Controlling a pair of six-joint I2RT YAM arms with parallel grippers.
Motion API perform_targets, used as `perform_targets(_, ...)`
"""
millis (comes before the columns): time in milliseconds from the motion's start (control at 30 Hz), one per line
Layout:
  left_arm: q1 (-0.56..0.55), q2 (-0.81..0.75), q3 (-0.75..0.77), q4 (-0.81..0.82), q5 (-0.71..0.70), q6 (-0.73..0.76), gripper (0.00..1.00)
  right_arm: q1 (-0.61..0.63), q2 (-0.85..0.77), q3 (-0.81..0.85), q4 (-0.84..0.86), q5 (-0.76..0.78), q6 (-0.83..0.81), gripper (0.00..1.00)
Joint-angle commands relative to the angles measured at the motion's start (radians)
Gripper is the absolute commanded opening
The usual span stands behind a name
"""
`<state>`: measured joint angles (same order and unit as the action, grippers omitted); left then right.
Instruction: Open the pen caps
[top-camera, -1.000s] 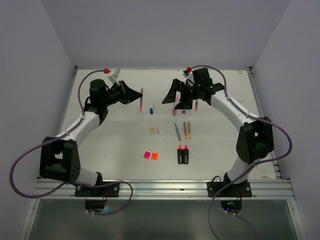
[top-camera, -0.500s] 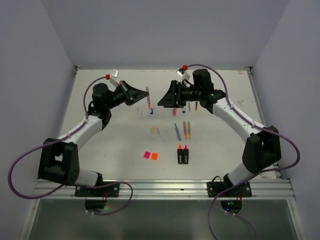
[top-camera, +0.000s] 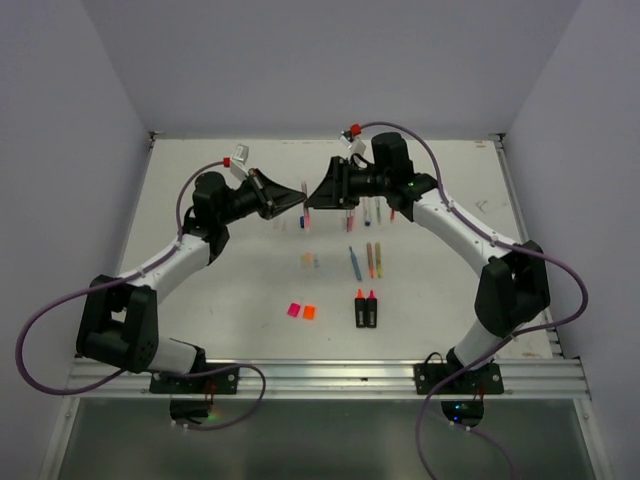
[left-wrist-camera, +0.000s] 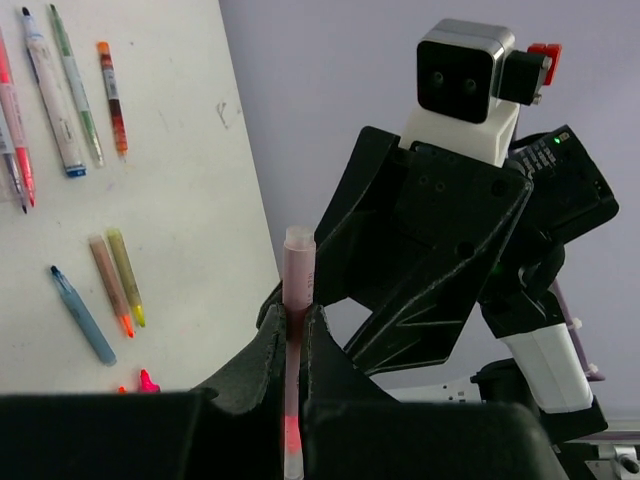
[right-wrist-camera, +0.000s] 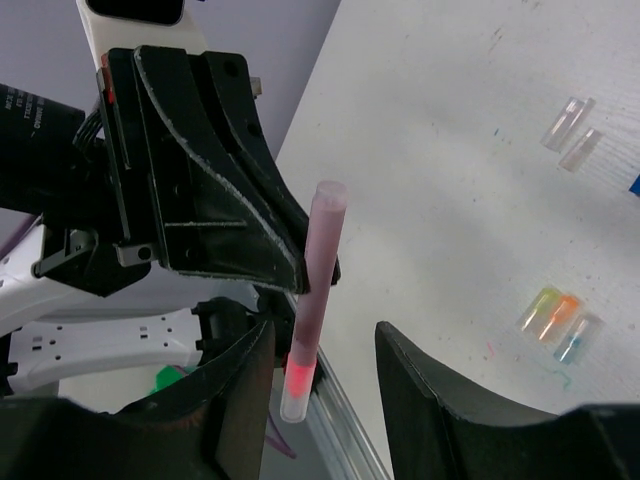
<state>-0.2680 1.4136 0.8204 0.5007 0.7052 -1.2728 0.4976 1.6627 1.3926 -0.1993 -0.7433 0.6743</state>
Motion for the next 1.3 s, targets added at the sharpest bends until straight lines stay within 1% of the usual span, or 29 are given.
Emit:
perform_targets(0,-0.028,-0.001,0.003,0.042,0.031,-0.028,0.0,0.012,0.023,0.051,0.047,0.013,0.011,0.48)
perform_targets(167,-0.033,0.002,0.016,0.035,0.034,-0.028,0.0,0.027,0.042,0.056,0.055,0.009,0.019,0.41)
perform_targets(267,-0.034,0.008,0.022,0.036,0.031,-0.031,0.0,0.035,0.046,0.051,0.058,0.004,0.021,0.26)
perform_targets(300,-0.036,0.008,0.022,0.035,0.03,-0.033,0.0,0.038,0.048,0.048,0.06,0.002,0.022,0.17)
perform_targets(333,-0.036,0.008,0.022,0.048,0.03,-0.036,0.0,0.038,0.046,0.046,0.061,0.001,0.024,0.13)
perform_targets(367,-0.036,0.01,0.02,0.062,0.03,-0.04,0.0,0.038,0.048,0.043,0.063,-0.002,0.031,0.12)
perform_targets(400,-0.037,0.018,0.02,0.077,0.028,-0.054,0.0,0.039,0.046,0.034,0.066,-0.004,0.036,0.08)
perform_targets(433,-0.037,0.022,0.019,0.128,0.028,-0.063,0.0,0.039,0.045,0.028,0.078,-0.007,0.042,0.04)
perform_targets(467,-0.037,0.025,0.022,0.148,0.034,-0.068,0.02,0.039,0.043,0.025,0.08,-0.005,0.056,0.0)
perform_targets(533,-0.036,0.016,0.032,0.15,0.027,-0.03,0.08,0.039,0.032,0.016,0.06,0.008,0.059,0.0)
perform_targets(567,-0.036,0.009,0.039,0.136,0.016,-0.001,0.17,0.038,0.029,0.014,0.06,0.01,0.062,0.0)
perform_targets(600,-0.036,-0.005,0.049,0.104,0.008,0.074,0.22,0.036,0.025,0.016,0.052,0.027,0.065,0.0)
perform_targets(633,-0.036,-0.011,0.072,0.022,0.004,0.119,0.24,0.035,0.028,0.02,0.029,0.027,0.07,0.0)
perform_targets(667,-0.036,-0.018,0.083,-0.011,0.004,0.166,0.26,0.032,0.029,0.025,0.024,0.021,0.076,0.0)
perform_targets(700,-0.036,-0.025,0.095,-0.051,0.004,0.262,0.27,0.027,0.034,0.042,0.011,0.021,0.077,0.0)
perform_targets(733,-0.036,-0.03,0.121,-0.136,-0.001,0.306,0.27,0.022,0.04,0.049,-0.027,0.027,0.076,0.0)
perform_targets(767,-0.036,-0.033,0.131,-0.174,-0.013,0.352,0.28,0.009,0.04,0.052,-0.031,0.024,0.077,0.0)
perform_targets(800,-0.036,-0.045,0.143,-0.213,-0.03,0.439,0.28,0.003,0.037,0.052,-0.031,0.024,0.077,0.0)
perform_targets(833,-0.036,-0.053,0.149,-0.253,-0.041,0.473,0.28,-0.007,0.031,0.052,-0.049,0.042,0.076,0.0)
perform_targets(933,-0.036,-0.097,0.134,-0.281,-0.076,0.556,0.28,-0.042,0.029,0.063,-0.09,0.067,0.074,0.0)
perform_targets(967,-0.036,-0.113,0.125,-0.271,-0.105,0.591,0.28,-0.054,0.04,0.068,-0.091,0.046,0.068,0.0)
perform_targets(1067,-0.037,-0.156,0.092,-0.223,-0.118,0.604,0.28,-0.062,0.036,0.085,-0.094,0.05,0.065,0.0)
perform_targets(1133,-0.037,-0.139,0.106,-0.231,-0.084,0.618,0.27,-0.062,0.039,0.097,-0.095,0.05,0.073,0.0)
perform_targets(1167,-0.039,-0.127,0.109,-0.231,-0.044,0.61,0.27,-0.062,0.042,0.105,-0.095,0.048,0.077,0.0)
perform_targets(1267,-0.063,-0.093,0.096,-0.214,0.003,0.584,0.26,-0.062,0.043,0.117,-0.069,0.048,0.103,0.0)
